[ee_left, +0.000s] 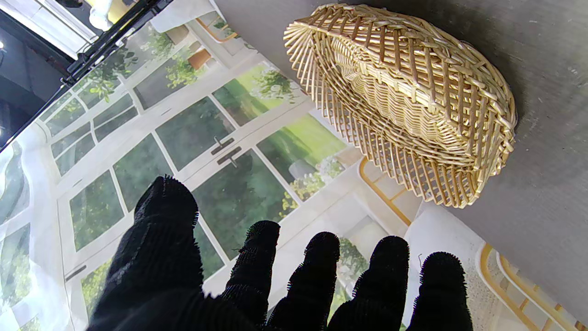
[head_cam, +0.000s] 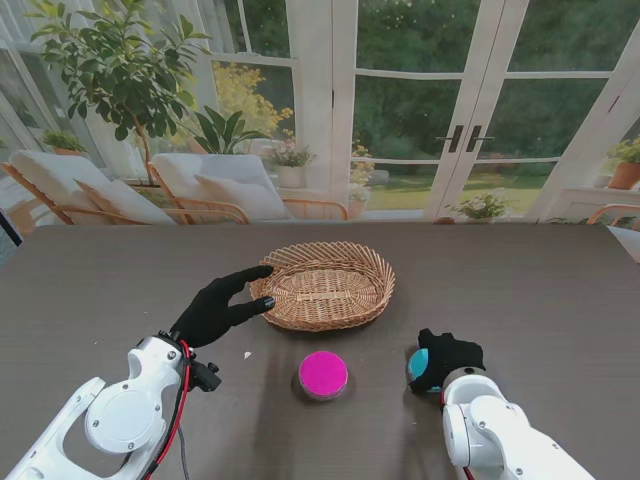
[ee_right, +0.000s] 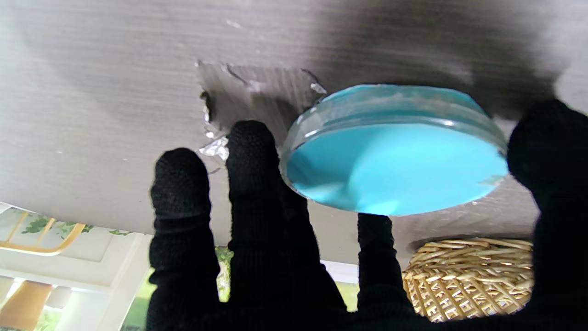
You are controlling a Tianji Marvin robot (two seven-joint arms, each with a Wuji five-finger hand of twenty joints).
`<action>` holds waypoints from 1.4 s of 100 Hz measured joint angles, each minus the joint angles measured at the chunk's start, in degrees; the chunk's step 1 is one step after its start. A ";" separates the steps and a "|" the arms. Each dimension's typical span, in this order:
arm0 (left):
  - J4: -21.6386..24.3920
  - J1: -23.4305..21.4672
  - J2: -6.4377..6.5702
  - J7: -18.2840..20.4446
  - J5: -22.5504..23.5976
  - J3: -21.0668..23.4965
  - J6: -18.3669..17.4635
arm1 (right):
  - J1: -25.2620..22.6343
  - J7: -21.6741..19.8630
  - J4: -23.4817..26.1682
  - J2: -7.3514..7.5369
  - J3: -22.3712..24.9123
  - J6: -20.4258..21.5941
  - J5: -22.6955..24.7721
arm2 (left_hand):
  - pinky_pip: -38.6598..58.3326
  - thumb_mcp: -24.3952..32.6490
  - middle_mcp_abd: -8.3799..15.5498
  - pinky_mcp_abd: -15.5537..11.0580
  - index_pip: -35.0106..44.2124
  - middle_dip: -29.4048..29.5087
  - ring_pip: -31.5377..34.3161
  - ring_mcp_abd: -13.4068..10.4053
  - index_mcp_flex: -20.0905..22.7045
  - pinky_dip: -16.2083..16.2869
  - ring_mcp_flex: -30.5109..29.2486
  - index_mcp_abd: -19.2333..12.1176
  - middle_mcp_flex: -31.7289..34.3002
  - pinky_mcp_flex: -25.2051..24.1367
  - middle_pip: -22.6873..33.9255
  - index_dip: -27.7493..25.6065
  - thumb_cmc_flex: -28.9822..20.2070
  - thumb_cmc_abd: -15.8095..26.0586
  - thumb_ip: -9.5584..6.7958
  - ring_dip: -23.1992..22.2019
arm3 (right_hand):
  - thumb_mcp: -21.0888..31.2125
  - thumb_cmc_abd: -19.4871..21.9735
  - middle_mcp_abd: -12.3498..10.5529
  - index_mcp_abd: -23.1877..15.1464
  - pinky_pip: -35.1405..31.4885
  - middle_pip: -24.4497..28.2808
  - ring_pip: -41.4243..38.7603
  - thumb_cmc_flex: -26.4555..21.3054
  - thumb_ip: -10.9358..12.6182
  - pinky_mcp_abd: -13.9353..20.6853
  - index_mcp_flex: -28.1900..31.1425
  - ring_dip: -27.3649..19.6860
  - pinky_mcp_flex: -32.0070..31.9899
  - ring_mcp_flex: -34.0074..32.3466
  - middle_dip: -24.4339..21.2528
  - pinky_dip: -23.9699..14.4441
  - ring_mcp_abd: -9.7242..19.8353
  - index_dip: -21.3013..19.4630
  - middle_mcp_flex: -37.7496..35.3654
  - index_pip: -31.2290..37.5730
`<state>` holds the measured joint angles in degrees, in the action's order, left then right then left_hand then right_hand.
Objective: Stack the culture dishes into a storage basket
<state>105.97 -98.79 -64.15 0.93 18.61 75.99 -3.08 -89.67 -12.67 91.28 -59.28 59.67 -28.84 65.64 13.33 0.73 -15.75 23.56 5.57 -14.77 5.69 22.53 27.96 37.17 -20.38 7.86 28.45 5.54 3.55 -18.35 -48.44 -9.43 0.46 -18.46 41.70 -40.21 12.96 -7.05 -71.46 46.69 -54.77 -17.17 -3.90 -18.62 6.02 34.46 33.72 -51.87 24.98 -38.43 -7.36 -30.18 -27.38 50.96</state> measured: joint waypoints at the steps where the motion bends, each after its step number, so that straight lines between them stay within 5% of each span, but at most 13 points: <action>1: 0.00 0.00 0.00 0.00 0.00 0.00 0.00 | 0.01 0.01 0.00 0.00 -0.01 -0.03 -0.09 | 0.00 0.00 -0.02 0.00 0.00 0.00 0.00 0.00 0.00 0.00 0.00 0.00 0.00 0.00 0.00 0.00 0.00 0.00 0.00 0.00 | 0.00 -0.02 0.00 0.06 -0.16 -0.21 -0.02 -0.14 0.00 0.01 0.00 0.04 0.00 -0.27 0.01 0.00 0.00 0.08 -0.05 0.20; 13: 0.02 0.00 0.00 -0.02 0.00 -0.01 0.05 | 0.15 0.10 0.02 -0.03 -0.05 -0.15 -0.97 | 0.00 0.00 -0.06 0.01 0.00 0.00 0.00 0.00 0.00 0.00 0.00 0.00 0.00 0.00 0.00 0.00 0.00 0.00 0.00 0.00 | 0.06 -0.26 0.01 0.29 -0.82 0.32 -0.49 -1.43 0.00 0.01 -0.30 0.11 0.01 -2.80 0.50 0.00 0.16 1.49 -2.17 1.84; 20: 0.06 -0.04 -0.01 -0.10 0.00 0.00 0.07 | 0.14 0.15 -0.07 -0.06 -0.06 -0.13 -1.13 | 0.00 0.00 -0.07 0.03 0.00 0.00 0.00 0.00 0.00 0.00 0.00 0.00 0.00 0.00 0.00 0.00 0.00 0.00 0.00 0.00 | 16.90 -5.97 2.15 0.56 -1.09 -0.92 -0.53 2.23 -3.75 0.12 0.04 0.17 0.01 -3.59 0.51 0.01 -2.85 2.23 -2.35 2.10; 26: 0.13 -0.10 -0.01 -0.14 0.00 0.01 0.08 | 0.07 0.20 -0.10 -0.06 0.06 -0.11 -1.20 | 0.00 0.00 -0.08 0.04 0.00 0.00 0.00 0.00 0.00 0.00 0.00 0.00 0.00 0.00 0.00 0.00 0.00 0.00 0.00 0.00 | 20.82 -7.24 2.80 0.88 -1.12 -1.63 -0.54 3.17 -5.08 0.17 0.04 0.18 0.01 -3.60 0.54 0.01 -3.67 2.29 -2.34 2.20; 64: 0.48 -0.52 -0.03 -0.38 0.05 0.24 0.17 | -0.25 0.33 0.06 -0.08 1.05 0.91 -2.34 | 0.00 0.00 -0.09 0.06 0.00 0.00 0.00 0.01 0.00 0.00 0.00 0.00 0.00 0.00 0.00 0.00 0.00 0.00 0.00 0.00 | 21.87 -7.72 3.69 0.90 -1.14 -2.12 -0.75 2.86 -5.69 0.19 0.14 0.19 0.01 -5.63 0.26 0.03 -3.98 2.34 -2.34 2.24; 73: 0.55 -0.61 -0.03 -0.41 0.07 0.31 0.21 | -0.65 -0.30 0.85 -0.08 1.57 1.35 -2.13 | 0.00 0.00 -0.09 0.06 0.00 0.00 0.00 0.02 0.00 0.00 0.00 0.00 0.00 0.00 0.00 0.00 0.00 0.00 0.00 0.00 | 21.87 -7.72 3.69 0.90 -1.14 -3.00 -0.78 2.05 -5.70 0.19 0.16 0.19 0.01 -5.49 -0.35 0.03 -0.76 2.52 -2.34 2.24; 140: 0.93 -1.08 -0.06 -0.77 0.18 0.60 0.37 | -4.67 -3.81 16.24 0.09 1.95 10.30 -1.40 | 0.00 0.00 -0.09 0.07 0.00 0.00 0.00 0.02 0.00 0.00 0.00 0.00 0.00 0.00 0.00 0.00 0.00 0.00 0.00 0.00 | 21.88 -7.72 3.75 0.90 -1.20 -3.82 -1.43 1.35 -5.70 0.20 0.18 0.77 0.01 -5.44 -0.42 0.02 0.10 2.97 -2.31 2.24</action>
<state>106.89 -99.86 -64.21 0.16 18.79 76.60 -2.71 -94.34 -16.48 107.53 -59.19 61.62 -18.54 64.24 13.33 0.72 -15.84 23.64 5.57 -14.77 5.69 22.55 27.96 37.17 -20.38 7.86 28.45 5.54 3.55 -18.35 -48.44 -9.43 0.46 -18.46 63.59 -47.93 16.72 -6.16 -72.67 42.87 -56.20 -15.82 -9.60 -18.42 6.19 35.24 33.73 -57.31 24.56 -38.41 -7.25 -27.21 -29.69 53.20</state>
